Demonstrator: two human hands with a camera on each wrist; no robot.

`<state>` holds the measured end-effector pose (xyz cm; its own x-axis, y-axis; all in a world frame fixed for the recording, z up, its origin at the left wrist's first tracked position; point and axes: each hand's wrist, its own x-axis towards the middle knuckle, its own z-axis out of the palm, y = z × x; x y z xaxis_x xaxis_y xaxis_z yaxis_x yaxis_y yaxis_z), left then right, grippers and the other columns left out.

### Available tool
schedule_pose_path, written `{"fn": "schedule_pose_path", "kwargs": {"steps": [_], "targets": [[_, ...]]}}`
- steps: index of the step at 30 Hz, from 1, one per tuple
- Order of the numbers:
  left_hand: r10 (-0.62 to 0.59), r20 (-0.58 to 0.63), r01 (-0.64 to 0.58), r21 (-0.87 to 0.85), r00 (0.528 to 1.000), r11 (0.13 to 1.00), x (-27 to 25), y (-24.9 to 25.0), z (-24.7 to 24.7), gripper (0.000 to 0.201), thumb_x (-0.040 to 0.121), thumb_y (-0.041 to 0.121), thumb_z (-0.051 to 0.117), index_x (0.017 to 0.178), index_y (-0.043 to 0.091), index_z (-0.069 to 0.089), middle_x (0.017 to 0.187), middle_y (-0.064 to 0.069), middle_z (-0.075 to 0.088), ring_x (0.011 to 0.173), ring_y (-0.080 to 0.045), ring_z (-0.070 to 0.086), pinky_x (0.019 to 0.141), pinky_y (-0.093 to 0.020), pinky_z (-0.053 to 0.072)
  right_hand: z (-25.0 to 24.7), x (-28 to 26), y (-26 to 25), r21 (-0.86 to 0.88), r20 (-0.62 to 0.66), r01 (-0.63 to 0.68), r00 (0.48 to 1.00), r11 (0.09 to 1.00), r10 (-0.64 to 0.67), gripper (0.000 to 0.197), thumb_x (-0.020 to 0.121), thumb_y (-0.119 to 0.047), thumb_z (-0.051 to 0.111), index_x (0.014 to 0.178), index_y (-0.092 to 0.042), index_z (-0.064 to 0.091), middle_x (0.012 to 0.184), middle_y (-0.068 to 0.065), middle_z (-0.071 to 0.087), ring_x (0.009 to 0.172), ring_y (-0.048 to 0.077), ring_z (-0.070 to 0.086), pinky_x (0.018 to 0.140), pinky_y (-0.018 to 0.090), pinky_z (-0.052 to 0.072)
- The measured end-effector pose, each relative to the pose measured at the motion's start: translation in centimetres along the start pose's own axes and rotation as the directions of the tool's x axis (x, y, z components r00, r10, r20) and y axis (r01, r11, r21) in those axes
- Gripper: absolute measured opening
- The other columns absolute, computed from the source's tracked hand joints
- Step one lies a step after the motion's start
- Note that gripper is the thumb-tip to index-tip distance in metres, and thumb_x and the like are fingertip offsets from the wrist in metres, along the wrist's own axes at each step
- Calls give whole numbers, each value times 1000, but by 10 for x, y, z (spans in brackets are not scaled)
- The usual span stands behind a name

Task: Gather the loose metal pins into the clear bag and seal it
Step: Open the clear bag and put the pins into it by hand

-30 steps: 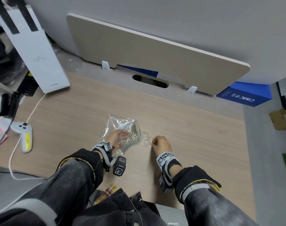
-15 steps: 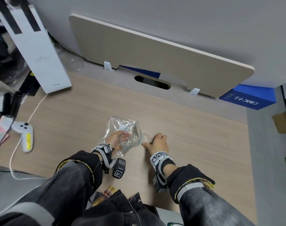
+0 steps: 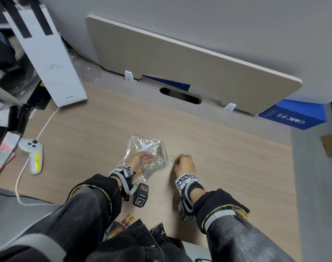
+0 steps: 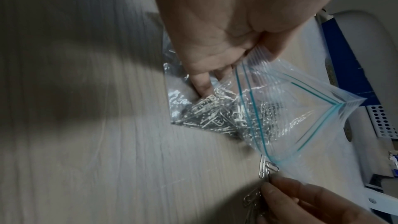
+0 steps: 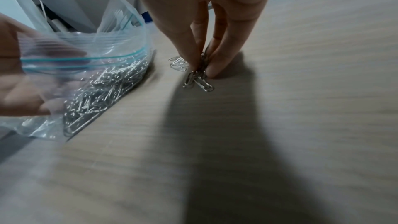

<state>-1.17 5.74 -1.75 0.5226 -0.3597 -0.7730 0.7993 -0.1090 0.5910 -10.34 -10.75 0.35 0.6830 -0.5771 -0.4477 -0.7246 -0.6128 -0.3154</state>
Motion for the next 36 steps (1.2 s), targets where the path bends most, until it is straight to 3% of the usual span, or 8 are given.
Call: {"fn": "schedule_pose_path", "kwargs": {"steps": [8,13,16,18,22,27,32,36], "targets": [[-1,6,1,5,1000,1000,-4,2,2,23,97,23,43,103,9,61,109,-5,68,104,-21,58,70,-33,46,-1,9,7,137,11,-46,999,989,44,19,77,0,52,83,-14,63,100,7,61,93,28,61,72,27,44],[-10,17,10,-8,1000,1000,-3,2,2,26,98,23,41,107,8,61,110,-5,67,104,-22,57,73,-36,47,-2,16,23,441,49,-138,990,887,130,23,70,6,58,65,-16,63,76,5,67,67,25,67,70,41,60],[-10,19,10,-11,1000,1000,-3,1,1,27,99,24,41,108,7,61,111,-6,67,105,-23,57,77,-37,47,-13,13,23,614,60,-154,987,774,148,25,74,11,57,66,-11,65,72,9,67,50,18,63,60,36,60],[-7,20,7,-14,1000,1000,-3,1,0,27,98,23,42,110,7,60,109,-5,68,103,-21,58,75,-37,47,-23,10,14,686,60,-102,995,721,83,26,76,13,59,67,-11,64,68,8,65,46,14,62,50,27,54],[-7,12,7,-19,1000,1000,-3,1,2,26,97,25,43,108,9,61,93,1,71,98,-20,57,70,-32,47,-32,3,-19,569,23,113,988,814,-153,31,75,4,67,65,-24,64,65,-5,62,54,11,59,55,20,49],[1,-11,-2,-28,1000,1000,-5,3,6,25,99,24,39,103,11,59,108,-6,68,106,-22,59,62,-28,48,-25,-5,-47,387,27,302,941,871,-338,15,76,-3,63,76,-17,69,76,-2,68,72,16,62,74,31,54],[4,3,-4,0,1000,1000,-5,1,3,31,100,25,37,112,6,59,118,-8,64,116,-25,54,69,-30,45,-31,7,-28,441,-157,234,971,866,-183,23,78,-6,53,76,-21,71,79,-2,73,77,18,68,79,34,56],[2,7,-2,23,1000,1000,-1,-3,-1,32,99,26,40,114,6,60,112,-6,65,125,-29,52,106,-52,38,-42,19,-1,333,-156,99,987,938,-49,23,81,-7,52,87,-21,69,92,0,72,88,22,66,82,35,54]]}}
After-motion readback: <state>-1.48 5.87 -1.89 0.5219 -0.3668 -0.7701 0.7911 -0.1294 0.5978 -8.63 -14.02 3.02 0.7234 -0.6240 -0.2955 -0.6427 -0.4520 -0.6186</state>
